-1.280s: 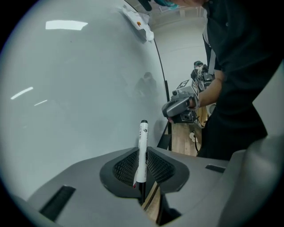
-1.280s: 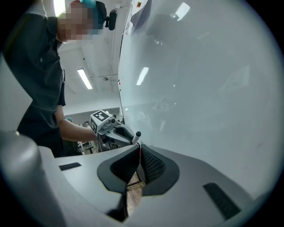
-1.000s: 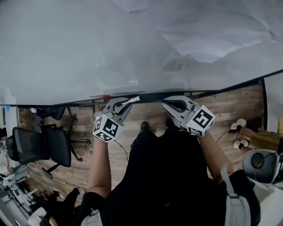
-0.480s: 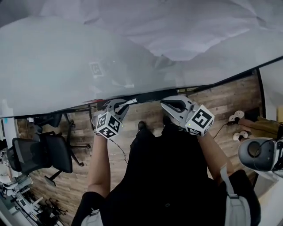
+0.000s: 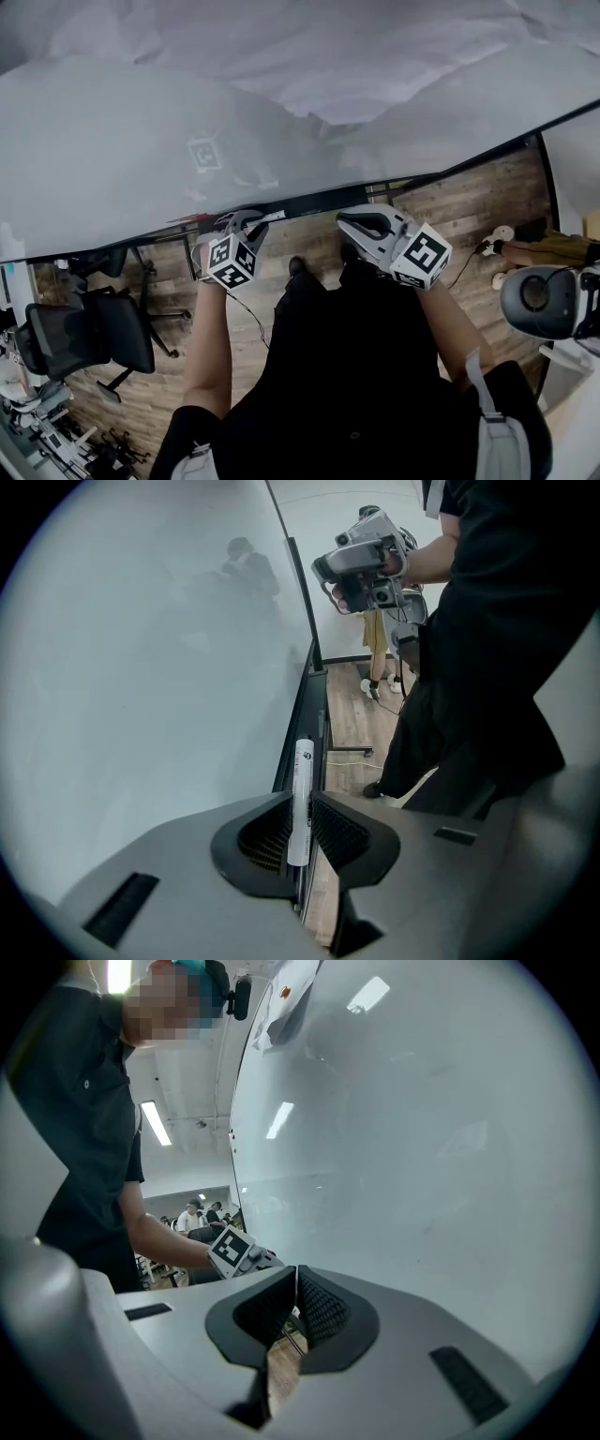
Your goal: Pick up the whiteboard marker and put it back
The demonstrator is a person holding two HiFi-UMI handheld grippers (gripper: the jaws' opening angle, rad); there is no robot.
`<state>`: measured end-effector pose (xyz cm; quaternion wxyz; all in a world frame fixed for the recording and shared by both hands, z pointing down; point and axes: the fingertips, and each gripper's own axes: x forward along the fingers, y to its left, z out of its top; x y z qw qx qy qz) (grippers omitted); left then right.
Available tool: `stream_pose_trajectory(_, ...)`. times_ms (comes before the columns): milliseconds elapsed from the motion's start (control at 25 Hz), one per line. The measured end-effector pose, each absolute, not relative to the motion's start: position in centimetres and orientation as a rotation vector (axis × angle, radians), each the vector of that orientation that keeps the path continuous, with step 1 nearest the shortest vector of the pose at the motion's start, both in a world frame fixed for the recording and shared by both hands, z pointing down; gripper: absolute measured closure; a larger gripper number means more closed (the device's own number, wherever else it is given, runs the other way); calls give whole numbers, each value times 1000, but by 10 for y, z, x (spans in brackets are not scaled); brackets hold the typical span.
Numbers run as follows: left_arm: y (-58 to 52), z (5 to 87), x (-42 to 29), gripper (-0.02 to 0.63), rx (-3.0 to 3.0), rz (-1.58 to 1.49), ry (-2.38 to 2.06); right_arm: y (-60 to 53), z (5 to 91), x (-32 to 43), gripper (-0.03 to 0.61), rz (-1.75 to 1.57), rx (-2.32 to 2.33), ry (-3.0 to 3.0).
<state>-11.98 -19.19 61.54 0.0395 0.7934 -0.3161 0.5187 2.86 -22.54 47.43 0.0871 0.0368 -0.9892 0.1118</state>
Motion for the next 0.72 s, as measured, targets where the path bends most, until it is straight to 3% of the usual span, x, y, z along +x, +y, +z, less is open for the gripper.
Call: stream_pose_trajectory(720,-194,629,-120,538,2413,1659,-918,-230,473,39,557,340,166,-2948)
